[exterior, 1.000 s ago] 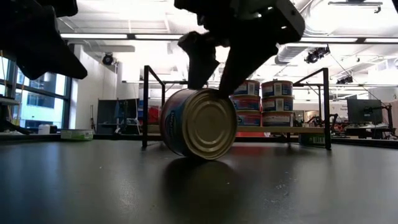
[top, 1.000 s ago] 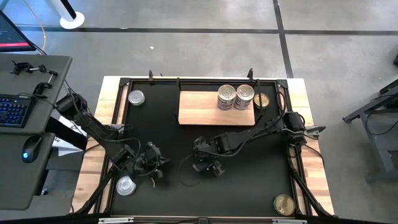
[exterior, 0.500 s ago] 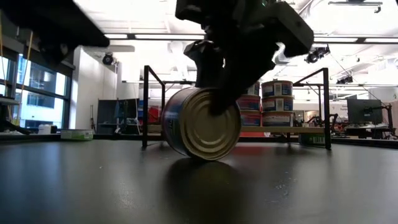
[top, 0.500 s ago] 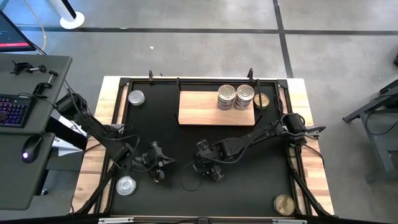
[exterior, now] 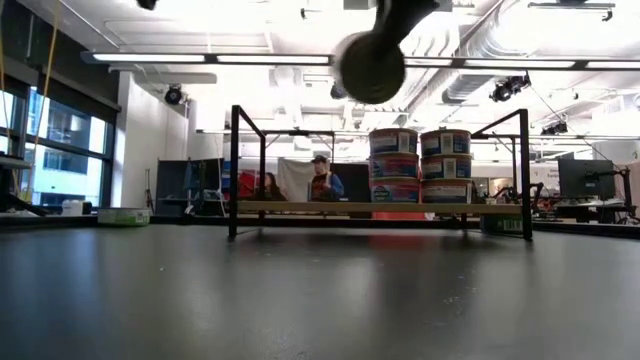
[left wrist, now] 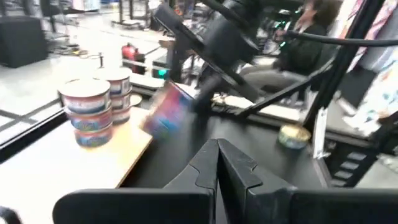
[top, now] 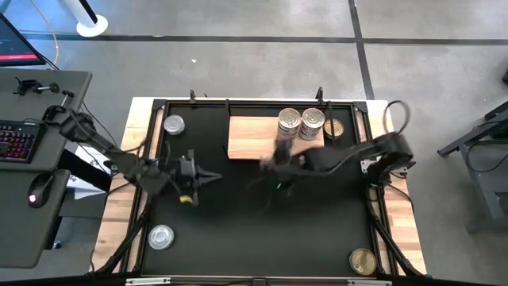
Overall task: Stack canned seafood by type on shelf
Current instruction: Stack the blue-pink tuna can on top of the other blue-pink tuna can on the shelf
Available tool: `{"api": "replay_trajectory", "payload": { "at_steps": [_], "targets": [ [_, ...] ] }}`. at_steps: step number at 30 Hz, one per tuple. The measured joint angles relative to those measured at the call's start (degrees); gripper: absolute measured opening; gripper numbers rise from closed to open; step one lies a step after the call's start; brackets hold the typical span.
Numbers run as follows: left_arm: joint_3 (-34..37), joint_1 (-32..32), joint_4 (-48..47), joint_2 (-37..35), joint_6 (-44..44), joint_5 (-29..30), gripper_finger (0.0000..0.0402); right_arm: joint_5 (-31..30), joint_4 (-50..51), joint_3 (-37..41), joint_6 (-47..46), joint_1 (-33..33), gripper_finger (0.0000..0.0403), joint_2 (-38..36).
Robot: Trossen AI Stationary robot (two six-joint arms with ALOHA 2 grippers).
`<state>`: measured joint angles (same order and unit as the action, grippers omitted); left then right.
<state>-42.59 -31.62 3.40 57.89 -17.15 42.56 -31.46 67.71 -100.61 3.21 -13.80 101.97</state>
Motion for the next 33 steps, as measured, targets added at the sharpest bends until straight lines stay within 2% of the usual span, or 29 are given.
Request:
{"api": "replay_trajectory", "payload": {
  "at_steps": [4,7,10,13,16,19,29,33],
  "targets": [
    [0.0,6.0,4.2,0.7,2.2,-10.5,0.0000,-6.9,7.1,2.9,-4.9,3.0,0.0170,-6.7],
    [0.0,9.3,8.2,4.5,2.4,-18.0,0.0000,-11.9,12.2,4.2,-5.8,5.3,0.0170,-9.7],
    [0.0,10.7,14.2,9.3,2.4,-22.4,0.0000,-15.7,17.3,5.5,-5.3,7.7,0.0170,-10.9],
    [0.0,10.8,20.2,14.4,2.0,-24.4,0.0000,-17.5,22.5,7.2,-5.9,10.8,0.0170,-11.0],
    [0.0,10.4,25.4,18.4,-0.2,-25.0,0.0000,-18.8,21.8,10.1,-4.4,13.7,0.0170,-10.9],
    [0.0,9.7,27.8,20.9,-1.2,-25.1,0.0000,-22.7,19.9,13.6,-2.6,15.8,0.0170,-10.8],
    [0.0,9.4,28.2,21.9,-1.7,-25.1,0.0000,-26.0,12.9,22.4,2.0,19.4,0.0170,-10.8],
    [0.0,9.5,28.2,21.9,-1.7,-25.1,0.0000,-26.8,9.2,22.8,4.8,20.5,0.0189,-10.8]
  ]
}}
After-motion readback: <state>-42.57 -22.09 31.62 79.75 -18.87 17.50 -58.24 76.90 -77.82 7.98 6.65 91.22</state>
